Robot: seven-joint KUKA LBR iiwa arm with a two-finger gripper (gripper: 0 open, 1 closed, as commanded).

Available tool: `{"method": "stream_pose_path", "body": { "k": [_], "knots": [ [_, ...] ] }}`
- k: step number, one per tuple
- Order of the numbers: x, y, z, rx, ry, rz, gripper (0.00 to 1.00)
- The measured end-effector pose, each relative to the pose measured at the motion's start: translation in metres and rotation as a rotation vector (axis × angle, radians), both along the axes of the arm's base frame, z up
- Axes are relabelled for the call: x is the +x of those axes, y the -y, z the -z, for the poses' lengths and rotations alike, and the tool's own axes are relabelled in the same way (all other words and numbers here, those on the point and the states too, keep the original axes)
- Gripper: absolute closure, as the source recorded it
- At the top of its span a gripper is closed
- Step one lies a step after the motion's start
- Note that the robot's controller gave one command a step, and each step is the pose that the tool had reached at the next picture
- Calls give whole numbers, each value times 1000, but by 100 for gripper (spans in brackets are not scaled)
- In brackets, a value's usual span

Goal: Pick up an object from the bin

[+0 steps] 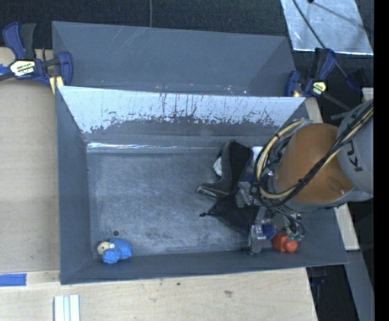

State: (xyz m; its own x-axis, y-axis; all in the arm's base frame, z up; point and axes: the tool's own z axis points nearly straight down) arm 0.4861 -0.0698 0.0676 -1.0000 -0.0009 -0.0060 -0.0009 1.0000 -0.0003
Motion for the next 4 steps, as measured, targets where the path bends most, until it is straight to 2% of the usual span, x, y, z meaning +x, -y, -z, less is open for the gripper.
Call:
{"method": "stream_pose_path", "body": {
  "k": [4],
  "knots": [
    [4, 1, -3, -3, 10, -10, 0]
  ]
}}
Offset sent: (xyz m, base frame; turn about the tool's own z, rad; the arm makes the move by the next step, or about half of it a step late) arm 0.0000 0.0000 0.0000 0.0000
